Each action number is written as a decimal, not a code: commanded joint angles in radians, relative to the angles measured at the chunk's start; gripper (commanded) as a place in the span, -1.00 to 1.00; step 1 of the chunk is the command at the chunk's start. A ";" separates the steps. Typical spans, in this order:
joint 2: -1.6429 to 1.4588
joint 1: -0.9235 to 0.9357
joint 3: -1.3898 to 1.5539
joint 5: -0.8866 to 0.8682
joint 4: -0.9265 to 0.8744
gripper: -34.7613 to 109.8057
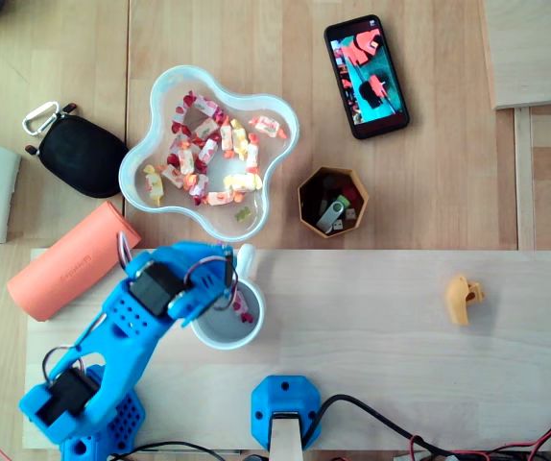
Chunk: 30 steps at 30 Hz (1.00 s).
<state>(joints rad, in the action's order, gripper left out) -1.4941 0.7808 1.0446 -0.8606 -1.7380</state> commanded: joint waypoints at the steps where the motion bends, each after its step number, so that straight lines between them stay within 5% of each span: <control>1: -0.120 0.051 0.094 0.008 0.008 -0.57; 18: -0.224 0.144 0.261 0.055 0.015 -0.53; 30: -0.222 0.143 0.270 0.054 0.015 -0.10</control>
<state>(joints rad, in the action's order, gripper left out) -1.6567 0.8974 1.3177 -0.8007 -1.7227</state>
